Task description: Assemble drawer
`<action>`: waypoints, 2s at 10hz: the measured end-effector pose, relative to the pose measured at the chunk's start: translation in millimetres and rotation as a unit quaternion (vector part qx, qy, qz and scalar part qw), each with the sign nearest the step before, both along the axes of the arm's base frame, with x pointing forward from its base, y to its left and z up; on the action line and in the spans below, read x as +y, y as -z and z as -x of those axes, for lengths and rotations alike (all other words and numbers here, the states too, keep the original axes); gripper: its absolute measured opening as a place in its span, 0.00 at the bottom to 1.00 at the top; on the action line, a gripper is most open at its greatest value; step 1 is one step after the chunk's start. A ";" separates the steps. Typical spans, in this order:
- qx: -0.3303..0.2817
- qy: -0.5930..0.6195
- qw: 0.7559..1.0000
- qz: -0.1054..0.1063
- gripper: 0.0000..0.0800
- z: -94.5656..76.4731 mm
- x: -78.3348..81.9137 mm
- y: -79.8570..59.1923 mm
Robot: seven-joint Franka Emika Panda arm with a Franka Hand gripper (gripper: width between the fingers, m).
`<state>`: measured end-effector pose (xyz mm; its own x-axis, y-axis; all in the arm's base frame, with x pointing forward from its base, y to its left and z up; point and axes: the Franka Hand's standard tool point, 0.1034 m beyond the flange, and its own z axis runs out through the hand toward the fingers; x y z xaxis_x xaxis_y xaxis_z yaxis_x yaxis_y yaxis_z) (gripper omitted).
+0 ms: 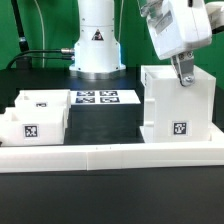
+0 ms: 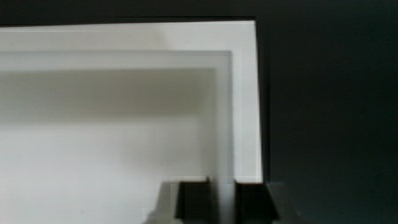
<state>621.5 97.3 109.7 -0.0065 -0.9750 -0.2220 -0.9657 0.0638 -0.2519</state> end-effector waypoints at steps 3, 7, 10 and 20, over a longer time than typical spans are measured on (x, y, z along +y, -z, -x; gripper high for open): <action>-0.013 -0.015 1.000 0.003 0.06 -17.0 2.3 -0.3; -0.006 -0.024 1.000 0.000 0.16 -18.0 2.7 -0.3; -0.007 -0.029 1.000 0.002 0.58 -17.9 3.0 -0.2; -0.063 -0.185 0.980 0.048 0.81 30.6 -34.7 -48.5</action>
Offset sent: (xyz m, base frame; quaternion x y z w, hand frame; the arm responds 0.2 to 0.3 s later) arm 0.0173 0.0010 -0.0065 -0.0124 0.0284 -0.0038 0.9995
